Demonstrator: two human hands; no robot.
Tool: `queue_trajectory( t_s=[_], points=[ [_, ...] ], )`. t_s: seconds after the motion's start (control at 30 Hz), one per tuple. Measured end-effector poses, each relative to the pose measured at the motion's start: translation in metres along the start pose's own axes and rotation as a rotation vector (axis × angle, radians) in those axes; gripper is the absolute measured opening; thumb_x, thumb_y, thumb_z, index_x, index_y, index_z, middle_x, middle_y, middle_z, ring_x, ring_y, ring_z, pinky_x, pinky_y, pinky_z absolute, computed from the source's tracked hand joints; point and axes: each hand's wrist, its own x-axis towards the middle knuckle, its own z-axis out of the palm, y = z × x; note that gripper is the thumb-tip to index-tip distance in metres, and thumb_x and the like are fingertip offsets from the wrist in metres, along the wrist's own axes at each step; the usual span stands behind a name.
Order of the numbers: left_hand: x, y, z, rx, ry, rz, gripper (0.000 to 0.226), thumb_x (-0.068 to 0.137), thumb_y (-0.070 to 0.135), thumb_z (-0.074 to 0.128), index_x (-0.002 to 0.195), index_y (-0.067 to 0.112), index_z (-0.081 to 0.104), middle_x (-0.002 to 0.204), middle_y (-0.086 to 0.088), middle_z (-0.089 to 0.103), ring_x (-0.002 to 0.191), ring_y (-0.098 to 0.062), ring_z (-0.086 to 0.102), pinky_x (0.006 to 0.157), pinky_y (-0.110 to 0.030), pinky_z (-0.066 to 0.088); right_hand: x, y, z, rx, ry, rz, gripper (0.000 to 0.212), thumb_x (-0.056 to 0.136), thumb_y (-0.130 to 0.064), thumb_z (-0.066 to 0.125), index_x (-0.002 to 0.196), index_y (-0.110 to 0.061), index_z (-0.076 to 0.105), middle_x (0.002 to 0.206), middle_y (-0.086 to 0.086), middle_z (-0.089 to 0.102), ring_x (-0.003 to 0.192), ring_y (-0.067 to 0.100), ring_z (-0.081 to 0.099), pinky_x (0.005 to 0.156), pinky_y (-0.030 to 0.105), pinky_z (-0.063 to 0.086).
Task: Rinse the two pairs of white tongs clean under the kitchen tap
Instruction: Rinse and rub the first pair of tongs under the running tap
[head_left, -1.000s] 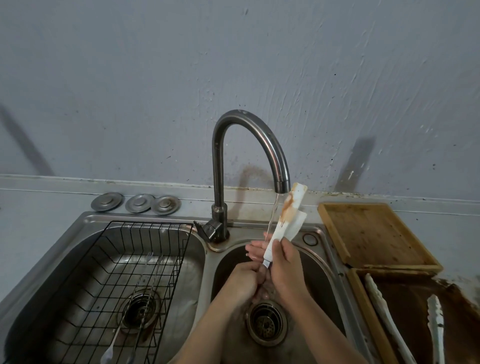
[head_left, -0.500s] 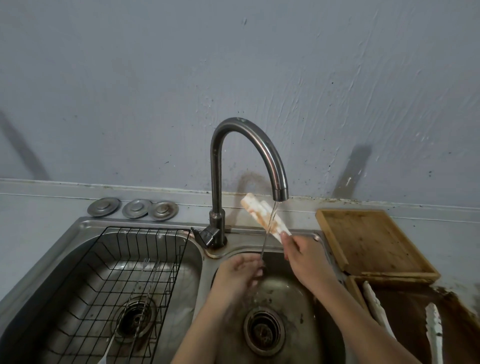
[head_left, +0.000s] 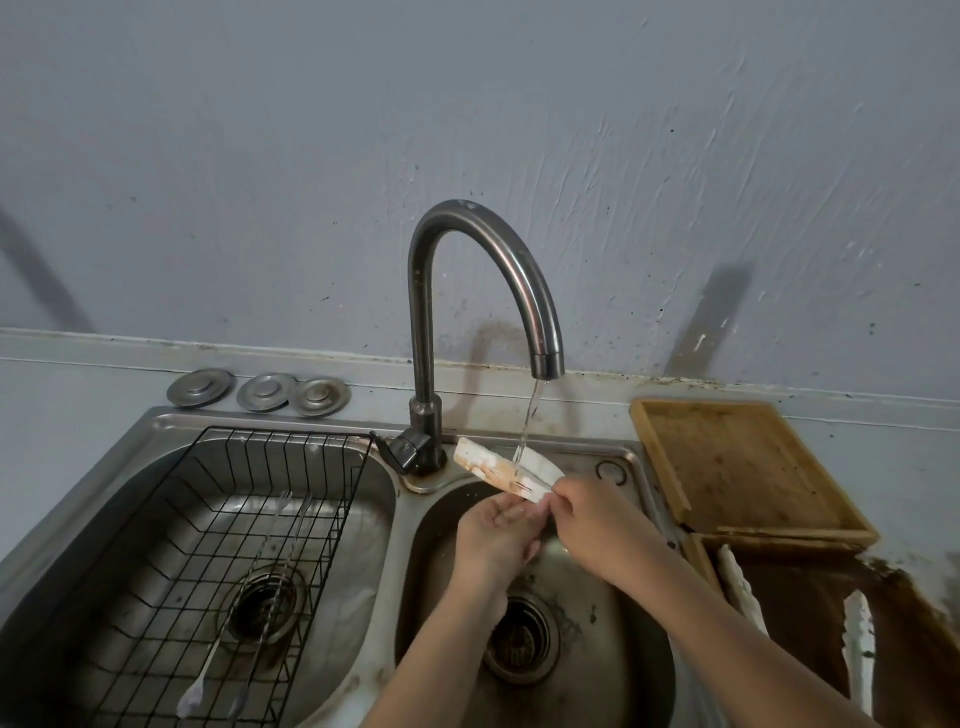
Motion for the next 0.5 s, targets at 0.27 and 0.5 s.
queue_trajectory(
  t_s=[0.27, 0.5],
  points=[
    [-0.005, -0.01, 0.012, 0.01, 0.006, -0.075, 0.019, 0.089, 0.014, 0.06, 0.101, 0.0, 0.064, 0.074, -0.004, 0.068, 0.061, -0.008, 0.062, 0.063, -0.022, 0.053, -0.005, 0.005, -0.005, -0.015, -0.042, 0.009, 0.034, 0.097, -0.031, 0.036, 0.092, -0.014, 0.064, 0.076, 0.002, 0.062, 0.072, 0.016, 0.061, 0.064, 0.031, 0.046],
    [-0.004, -0.002, 0.009, -0.1, 0.033, -0.096, 0.025, 0.095, 0.023, 0.05, 0.096, 0.003, 0.066, 0.081, -0.007, 0.073, 0.069, -0.012, 0.071, 0.064, -0.025, 0.057, -0.009, 0.01, -0.01, -0.021, -0.029, 0.002, 0.032, 0.097, -0.033, 0.036, 0.096, -0.015, 0.062, 0.069, -0.004, 0.053, 0.066, 0.015, 0.055, 0.055, 0.029, 0.038]
  ],
)
